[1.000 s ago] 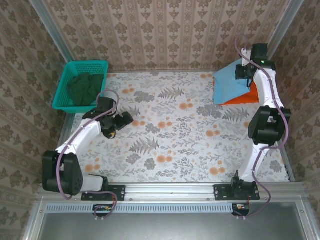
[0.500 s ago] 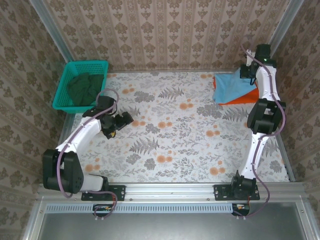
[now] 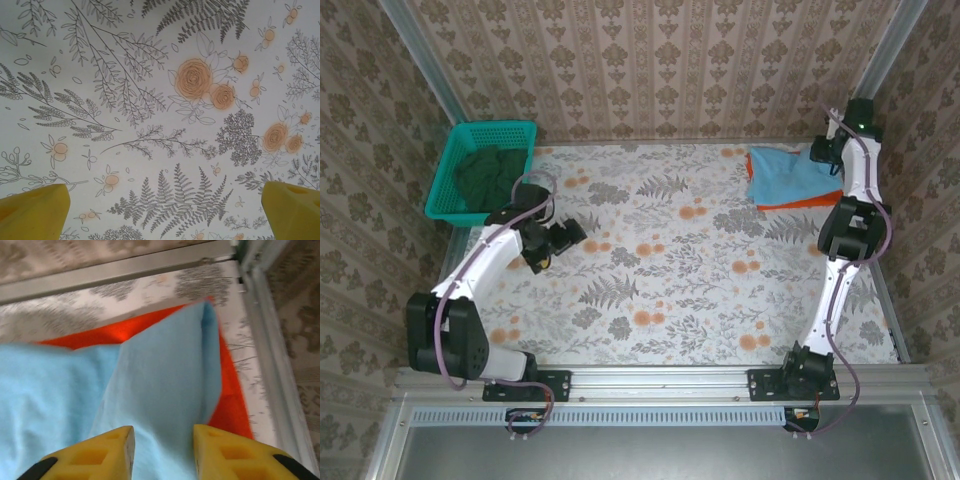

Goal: Fold and stack the t-shirts

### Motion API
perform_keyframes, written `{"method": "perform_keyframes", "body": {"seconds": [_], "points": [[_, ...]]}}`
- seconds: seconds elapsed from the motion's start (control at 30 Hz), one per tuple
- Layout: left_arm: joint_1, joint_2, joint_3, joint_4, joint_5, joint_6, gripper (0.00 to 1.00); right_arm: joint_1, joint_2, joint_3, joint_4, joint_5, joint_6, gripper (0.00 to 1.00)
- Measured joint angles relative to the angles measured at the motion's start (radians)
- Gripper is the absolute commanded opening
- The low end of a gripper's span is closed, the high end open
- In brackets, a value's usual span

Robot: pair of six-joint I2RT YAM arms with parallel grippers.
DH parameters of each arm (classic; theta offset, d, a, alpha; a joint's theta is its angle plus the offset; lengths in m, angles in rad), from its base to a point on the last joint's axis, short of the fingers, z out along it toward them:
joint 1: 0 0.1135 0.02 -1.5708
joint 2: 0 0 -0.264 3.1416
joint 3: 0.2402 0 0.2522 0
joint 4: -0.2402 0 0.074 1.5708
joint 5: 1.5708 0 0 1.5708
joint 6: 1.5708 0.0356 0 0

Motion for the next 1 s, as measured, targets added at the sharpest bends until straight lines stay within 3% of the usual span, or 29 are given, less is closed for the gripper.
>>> {"method": "perform_keyframes", "body": {"seconds": [0.33,0.47,0.67,0.83,1.0], "points": [[-0.071,0.026,0.121,-0.015,-0.017,0.002,1.00,-0.042,0.001,0.023,-0.042,0.089,0.089,0.99],[-0.088,0.026,0.177,-0.037,-0.043,0.020,1.00,-0.028,-0.095,-0.104,-0.035,0.089,0.110,1.00],[-0.145,0.008,0.269,-0.046,-0.183,0.090,1.00,0.002,-0.486,-0.588,0.135,0.063,0.181,0.99],[-0.184,-0.127,0.245,0.031,-0.348,0.189,1.00,0.055,-0.912,-1.013,0.367,0.055,0.270,1.00],[-0.173,-0.364,0.073,0.224,-0.513,0.311,1.00,0.289,-1.243,-1.363,0.635,0.187,0.285,1.00]]}}
